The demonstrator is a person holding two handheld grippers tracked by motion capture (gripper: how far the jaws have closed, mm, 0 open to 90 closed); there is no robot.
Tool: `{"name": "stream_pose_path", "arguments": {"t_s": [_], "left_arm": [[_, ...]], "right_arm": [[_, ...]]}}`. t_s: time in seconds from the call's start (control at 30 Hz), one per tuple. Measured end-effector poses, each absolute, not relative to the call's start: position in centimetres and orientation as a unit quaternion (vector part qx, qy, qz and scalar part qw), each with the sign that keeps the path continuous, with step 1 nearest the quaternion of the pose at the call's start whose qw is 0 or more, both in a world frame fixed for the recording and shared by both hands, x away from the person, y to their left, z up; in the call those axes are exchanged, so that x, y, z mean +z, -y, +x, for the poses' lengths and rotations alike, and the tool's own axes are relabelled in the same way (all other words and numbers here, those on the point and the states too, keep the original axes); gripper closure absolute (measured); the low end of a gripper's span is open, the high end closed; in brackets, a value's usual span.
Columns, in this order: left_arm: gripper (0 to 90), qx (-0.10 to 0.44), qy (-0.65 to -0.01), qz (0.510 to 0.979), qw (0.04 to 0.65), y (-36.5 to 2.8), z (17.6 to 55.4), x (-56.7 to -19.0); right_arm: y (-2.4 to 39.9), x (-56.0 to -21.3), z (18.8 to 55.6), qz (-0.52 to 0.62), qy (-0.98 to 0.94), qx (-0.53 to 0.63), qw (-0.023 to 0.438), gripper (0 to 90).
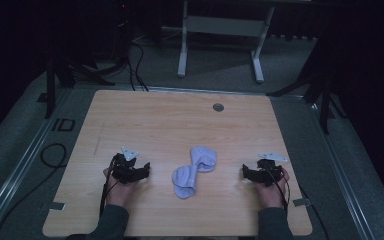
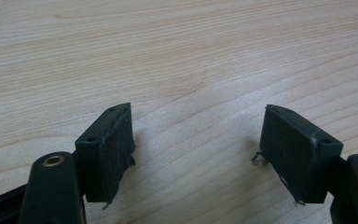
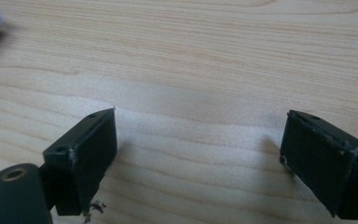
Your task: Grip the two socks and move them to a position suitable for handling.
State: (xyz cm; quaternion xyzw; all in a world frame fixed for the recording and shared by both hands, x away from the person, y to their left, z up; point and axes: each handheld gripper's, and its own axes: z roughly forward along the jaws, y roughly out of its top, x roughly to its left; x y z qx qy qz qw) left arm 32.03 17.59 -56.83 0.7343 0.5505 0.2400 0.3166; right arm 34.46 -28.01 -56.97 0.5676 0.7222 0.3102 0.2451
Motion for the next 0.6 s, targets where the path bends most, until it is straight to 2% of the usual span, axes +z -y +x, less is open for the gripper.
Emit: {"name": "stream_pose_path", "arguments": {"t_s": [0.13, 0.17, 0.6], "left_arm": [[26.0, 0.240, -0.550, 0.735, 0.316, -17.6, 32.0, -56.8], [26.0, 0.240, -0.550, 0.735, 0.316, -17.6, 32.0, -56.8], [26.0, 0.236, -0.552, 0.737, 0.311, -17.5, 32.1, -56.7]], "right_arm": [[28.1, -56.9, 34.3, 0.566, -0.726, 0.307, 0.241, 10.8], [28.2, -56.8, 34.2, 0.566, -0.729, 0.304, 0.238, 13.6], [26.9, -55.3, 33.2, 0.535, -0.760, 0.302, 0.213, 60.8]]}}
